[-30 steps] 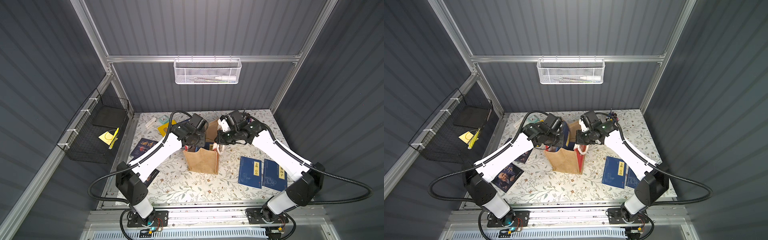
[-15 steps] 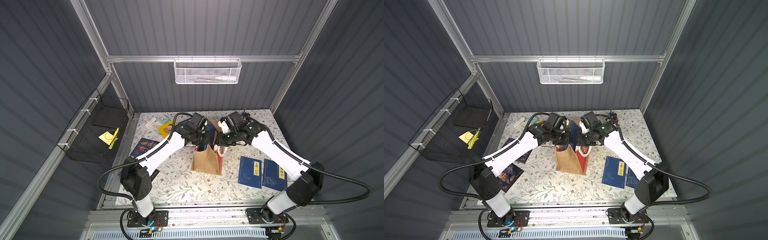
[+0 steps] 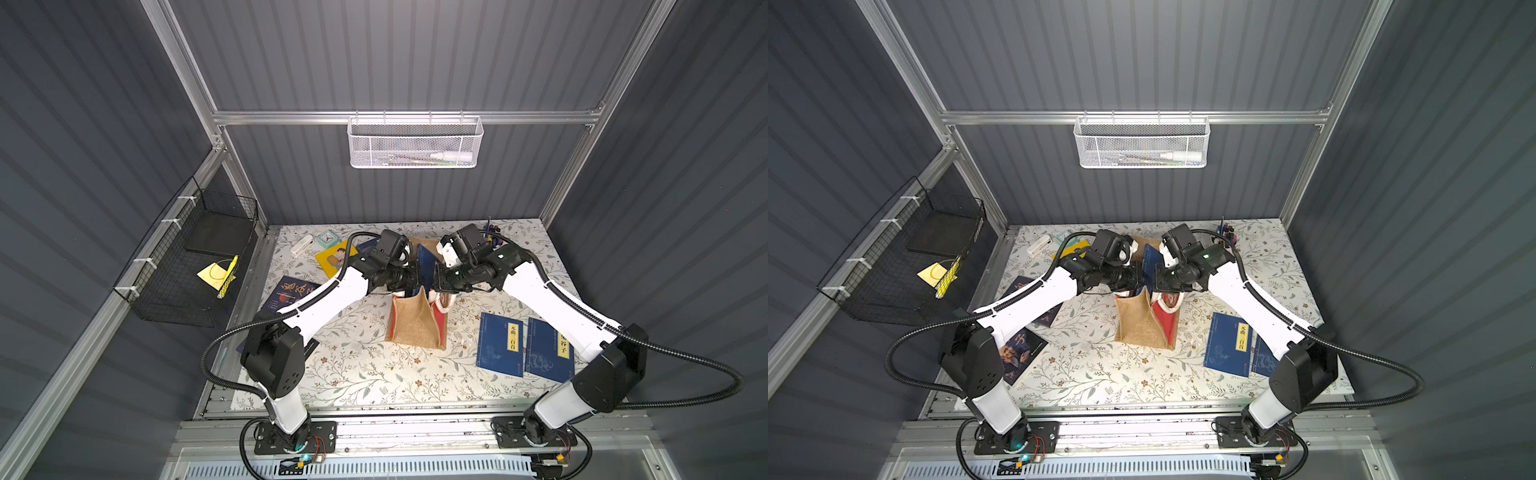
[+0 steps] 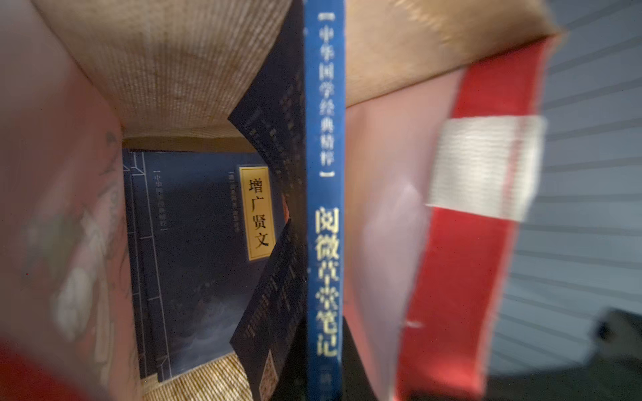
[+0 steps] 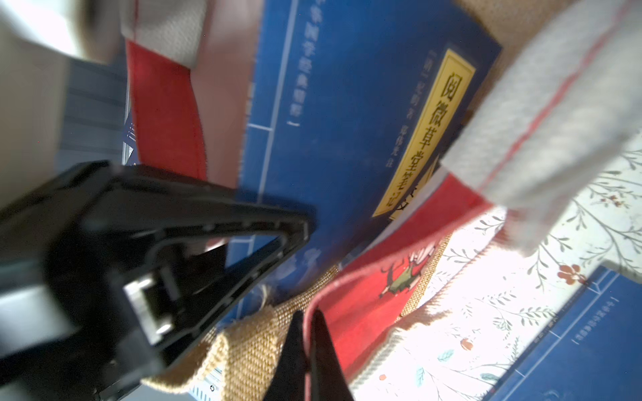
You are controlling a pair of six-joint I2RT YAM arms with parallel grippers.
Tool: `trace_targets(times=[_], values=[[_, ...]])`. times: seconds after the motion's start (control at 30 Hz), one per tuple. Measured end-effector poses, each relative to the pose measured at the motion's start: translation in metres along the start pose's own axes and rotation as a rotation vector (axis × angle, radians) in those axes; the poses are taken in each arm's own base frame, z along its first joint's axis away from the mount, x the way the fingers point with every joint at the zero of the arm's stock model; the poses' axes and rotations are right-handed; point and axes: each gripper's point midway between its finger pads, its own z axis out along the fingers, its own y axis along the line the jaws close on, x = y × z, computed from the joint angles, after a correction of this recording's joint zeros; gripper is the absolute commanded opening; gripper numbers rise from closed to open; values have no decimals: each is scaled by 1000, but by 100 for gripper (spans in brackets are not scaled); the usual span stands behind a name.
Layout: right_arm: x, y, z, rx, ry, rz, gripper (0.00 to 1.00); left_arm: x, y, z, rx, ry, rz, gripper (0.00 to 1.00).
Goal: Put the books into the canvas bag
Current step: Adjust the canvas bag at the center of the board, then place the book in the canvas bag.
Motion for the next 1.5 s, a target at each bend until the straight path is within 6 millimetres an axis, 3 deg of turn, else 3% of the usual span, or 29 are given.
trace_targets(times=[0.13,0.27,0.37,0.53,0.7,0.83,1.07,1.23,1.4,1.5], values=[[2,-3,1,-13,0,9,0,9,25,31,-52,32,-24,0],[5,-6,6,-29,9,18,0,13,32,43,-52,38,-35,4],[7,-8,9,-35,15,23,0,14,34,46,-55,39,-38,25],[8,-10,10,-43,23,31,0,10,34,47,-78,38,-22,46],[5,-21,2,-39,21,56,0,1,26,31,-128,35,32,61],[-5,-33,-7,-29,2,75,0,-6,20,9,-177,23,81,65],[-20,-49,-19,-31,-28,82,0,-37,7,-57,-290,-106,187,66],[-20,-50,-18,-53,-12,75,0,-49,14,-97,-396,-192,234,69],[-26,-45,-15,-73,3,59,1,-48,32,-98,-443,-179,224,68],[-34,-43,-16,-72,-2,53,18,-45,41,-93,-461,-155,216,68]])
